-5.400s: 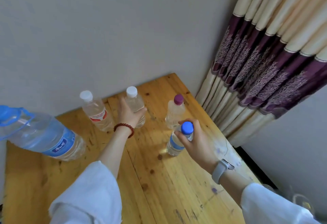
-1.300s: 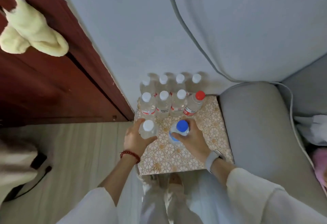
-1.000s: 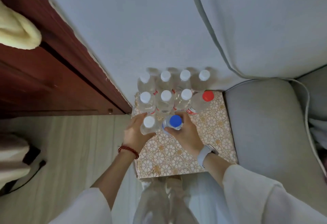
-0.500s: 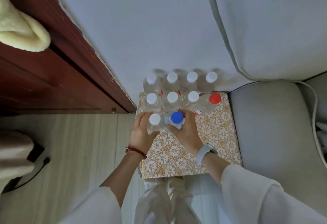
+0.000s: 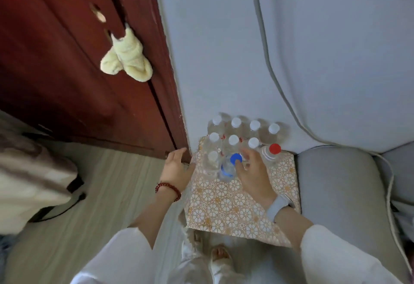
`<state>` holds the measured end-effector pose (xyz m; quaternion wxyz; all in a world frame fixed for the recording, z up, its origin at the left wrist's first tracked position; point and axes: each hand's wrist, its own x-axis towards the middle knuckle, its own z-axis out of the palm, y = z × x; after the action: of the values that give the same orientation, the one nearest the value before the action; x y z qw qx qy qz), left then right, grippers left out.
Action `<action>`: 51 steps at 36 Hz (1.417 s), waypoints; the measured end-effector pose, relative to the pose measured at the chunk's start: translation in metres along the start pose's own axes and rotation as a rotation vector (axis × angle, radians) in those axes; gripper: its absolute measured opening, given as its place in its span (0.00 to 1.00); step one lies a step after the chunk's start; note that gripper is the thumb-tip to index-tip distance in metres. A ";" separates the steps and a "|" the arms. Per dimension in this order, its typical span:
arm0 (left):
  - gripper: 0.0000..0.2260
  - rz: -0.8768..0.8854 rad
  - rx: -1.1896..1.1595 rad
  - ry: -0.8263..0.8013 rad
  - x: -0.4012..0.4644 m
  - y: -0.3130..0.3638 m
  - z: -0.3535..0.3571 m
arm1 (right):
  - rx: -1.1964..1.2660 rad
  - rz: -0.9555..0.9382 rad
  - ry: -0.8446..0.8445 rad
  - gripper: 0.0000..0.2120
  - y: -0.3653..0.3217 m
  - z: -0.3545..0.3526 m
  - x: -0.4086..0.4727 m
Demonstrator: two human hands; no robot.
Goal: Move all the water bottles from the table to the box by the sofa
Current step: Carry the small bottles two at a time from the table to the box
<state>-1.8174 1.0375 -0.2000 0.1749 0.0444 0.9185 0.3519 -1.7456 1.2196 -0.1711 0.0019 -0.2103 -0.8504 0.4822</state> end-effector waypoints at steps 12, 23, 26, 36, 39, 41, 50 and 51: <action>0.19 -0.054 0.061 0.656 -0.171 -0.046 -0.233 | -0.084 -0.485 -0.506 0.11 -0.237 0.088 -0.092; 0.22 -0.524 0.096 1.147 -0.542 -0.253 -0.332 | -0.135 -0.868 -0.991 0.12 -0.358 0.297 -0.393; 0.18 -0.688 0.109 1.252 -0.657 -0.304 -0.328 | -0.155 -0.964 -1.152 0.12 -0.361 0.356 -0.501; 0.25 -1.206 0.050 1.487 -0.954 -0.396 -0.268 | -0.367 -1.265 -1.629 0.14 -0.345 0.482 -0.815; 0.18 -1.337 0.000 1.521 -1.018 -0.430 -0.241 | -0.407 -1.365 -1.726 0.14 -0.333 0.515 -0.894; 0.18 -1.411 -0.027 1.552 -1.059 -0.453 -0.230 | -0.430 -1.402 -1.797 0.14 -0.326 0.541 -0.946; 0.17 -1.675 -0.048 1.635 -1.266 -0.559 -0.270 | -0.424 -1.565 -1.989 0.15 -0.342 0.664 -1.197; 0.17 -1.694 -0.049 1.645 -1.288 -0.567 -0.278 | -0.412 -1.566 -2.013 0.14 -0.345 0.673 -1.226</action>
<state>-0.6874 0.1743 -0.0091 -0.2912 -0.8224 0.4846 0.0639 -0.8898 0.0730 -0.0029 -0.3877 0.7986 -0.4320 0.1589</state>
